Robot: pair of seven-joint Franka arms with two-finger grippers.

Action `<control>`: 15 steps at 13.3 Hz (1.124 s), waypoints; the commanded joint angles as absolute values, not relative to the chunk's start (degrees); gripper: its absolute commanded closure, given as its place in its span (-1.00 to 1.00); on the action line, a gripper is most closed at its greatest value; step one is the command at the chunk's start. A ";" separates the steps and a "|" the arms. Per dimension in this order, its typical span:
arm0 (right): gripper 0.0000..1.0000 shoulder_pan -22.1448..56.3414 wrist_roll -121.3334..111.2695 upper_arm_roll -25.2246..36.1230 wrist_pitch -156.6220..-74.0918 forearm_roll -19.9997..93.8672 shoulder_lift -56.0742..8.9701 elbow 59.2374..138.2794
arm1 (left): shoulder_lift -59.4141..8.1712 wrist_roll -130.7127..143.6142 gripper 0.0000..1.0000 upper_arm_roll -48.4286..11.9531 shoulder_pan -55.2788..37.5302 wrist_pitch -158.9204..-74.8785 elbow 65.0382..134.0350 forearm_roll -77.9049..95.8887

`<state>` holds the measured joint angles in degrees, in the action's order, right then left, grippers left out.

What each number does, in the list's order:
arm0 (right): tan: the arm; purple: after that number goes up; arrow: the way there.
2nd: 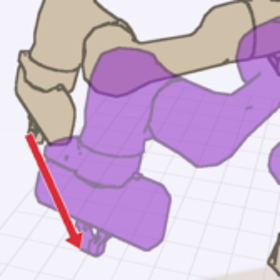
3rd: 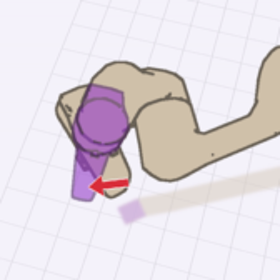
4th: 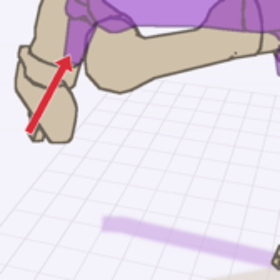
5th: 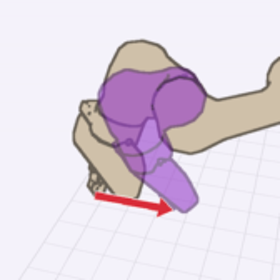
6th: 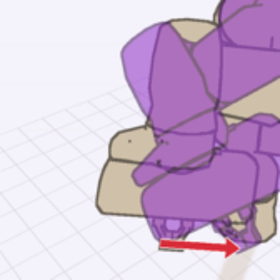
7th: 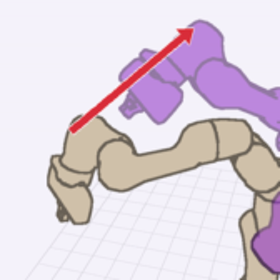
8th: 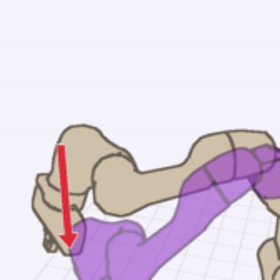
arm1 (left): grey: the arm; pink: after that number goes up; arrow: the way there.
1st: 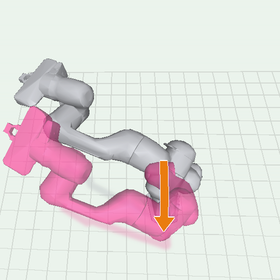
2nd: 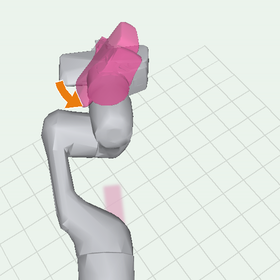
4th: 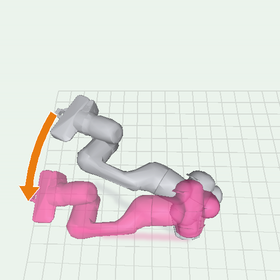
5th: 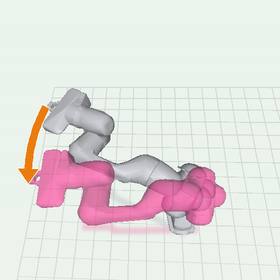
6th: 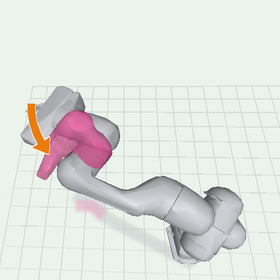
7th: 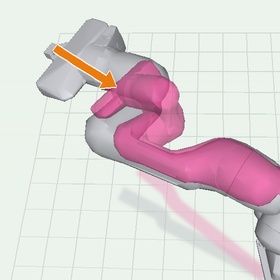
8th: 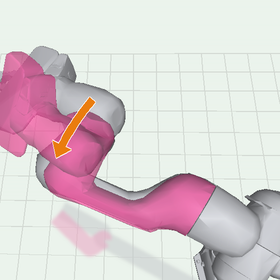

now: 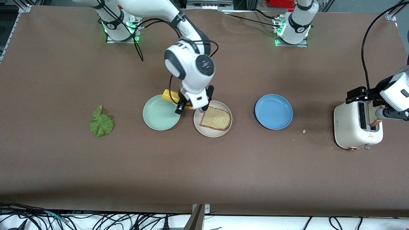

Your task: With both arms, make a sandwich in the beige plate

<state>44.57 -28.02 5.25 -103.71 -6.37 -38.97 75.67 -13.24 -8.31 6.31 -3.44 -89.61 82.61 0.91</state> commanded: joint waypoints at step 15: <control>1.00 8.36 -98.05 4.13 -94.58 52.43 -35.95 88.22 | -12.74 -7.65 -1.00 6.15 -3.60 -90.88 83.23 -0.88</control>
<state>11.27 -91.12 5.22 -95.91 46.54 -37.09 83.63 -13.24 -8.31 6.27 -3.43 -90.11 82.63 0.91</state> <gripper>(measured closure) 0.960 0.000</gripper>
